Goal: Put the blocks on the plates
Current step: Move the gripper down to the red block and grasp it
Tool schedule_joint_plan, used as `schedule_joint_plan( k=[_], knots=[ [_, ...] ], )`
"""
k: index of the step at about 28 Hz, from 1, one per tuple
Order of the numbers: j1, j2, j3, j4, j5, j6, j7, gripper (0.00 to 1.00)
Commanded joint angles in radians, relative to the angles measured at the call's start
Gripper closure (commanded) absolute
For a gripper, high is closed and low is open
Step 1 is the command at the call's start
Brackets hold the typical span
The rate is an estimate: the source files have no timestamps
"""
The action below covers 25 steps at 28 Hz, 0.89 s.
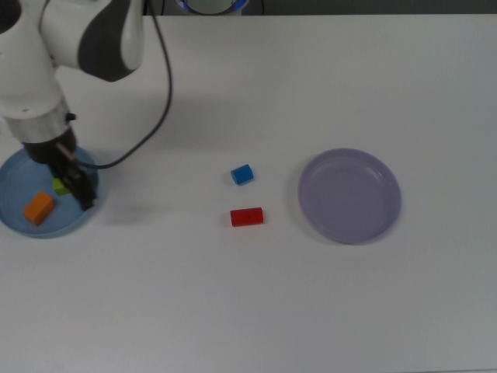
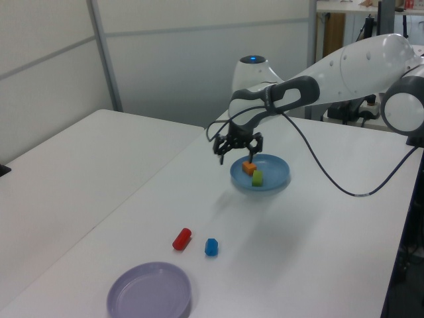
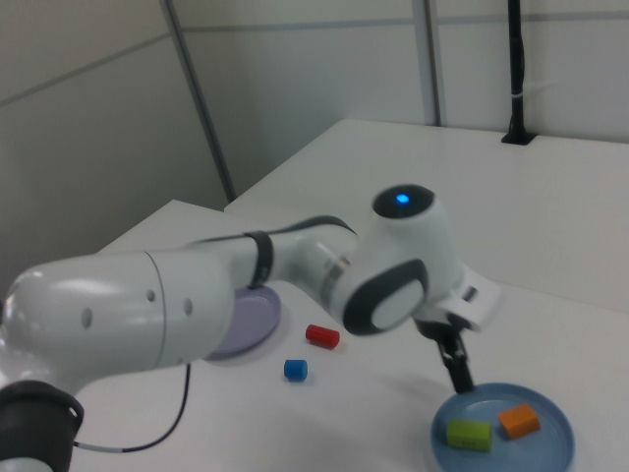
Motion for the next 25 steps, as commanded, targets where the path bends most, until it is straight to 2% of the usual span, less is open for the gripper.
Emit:
schedule_joint_plan(
  k=[1,2,6,10,12,13,19,23,25],
  knots=[
    [0.124,-0.028,-0.005,-0.013,0.017,-0.054,0.060,0.00],
    [0.161,-0.028,-0.005,-0.014,0.014,-0.056,0.074,0.00],
    [0.211,-0.019,-0.005,-0.014,0.003,-0.062,0.074,0.00],
    [0.277,0.016,-0.005,-0.013,-0.064,-0.060,-0.007,0.00],
    [0.305,0.031,-0.005,-0.013,-0.104,-0.059,-0.079,0.00],
    [0.326,0.044,-0.005,-0.013,-0.128,-0.056,-0.161,0.00],
    [0.334,0.056,-0.003,-0.011,-0.121,-0.050,-0.318,0.00],
    [0.336,0.058,0.016,-0.011,-0.118,-0.034,-0.312,0.00],
    [0.334,0.058,0.023,-0.010,-0.095,-0.027,-0.318,0.00]
  ],
)
